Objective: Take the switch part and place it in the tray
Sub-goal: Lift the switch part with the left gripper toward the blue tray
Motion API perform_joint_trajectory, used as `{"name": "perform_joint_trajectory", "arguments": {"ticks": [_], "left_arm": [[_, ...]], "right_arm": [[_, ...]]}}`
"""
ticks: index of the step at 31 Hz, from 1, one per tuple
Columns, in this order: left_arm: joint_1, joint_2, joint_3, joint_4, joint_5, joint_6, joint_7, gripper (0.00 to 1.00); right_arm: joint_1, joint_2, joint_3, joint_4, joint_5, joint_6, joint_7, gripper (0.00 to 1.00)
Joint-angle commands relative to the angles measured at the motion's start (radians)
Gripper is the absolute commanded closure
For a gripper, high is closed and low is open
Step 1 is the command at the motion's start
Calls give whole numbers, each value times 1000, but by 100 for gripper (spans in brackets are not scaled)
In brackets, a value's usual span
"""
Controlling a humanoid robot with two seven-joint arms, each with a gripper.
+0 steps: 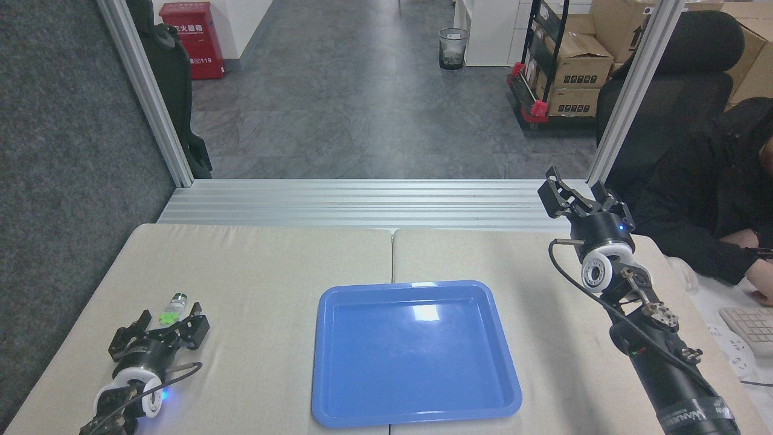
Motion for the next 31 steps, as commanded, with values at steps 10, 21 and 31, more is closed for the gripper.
{"name": "perform_joint_trajectory", "arguments": {"ticks": [10, 21, 31], "left_arm": [[23, 21, -114, 51, 2, 1, 43, 67], [27, 24, -99, -115, 17, -9, 49, 100], [104, 27, 10, -619, 80, -184, -86, 100]], "right_arm": [[0, 0, 0, 0, 0, -1, -1, 1], [0, 0, 0, 0, 0, -1, -1, 1], [0, 0, 0, 0, 0, -1, -1, 1]]}}
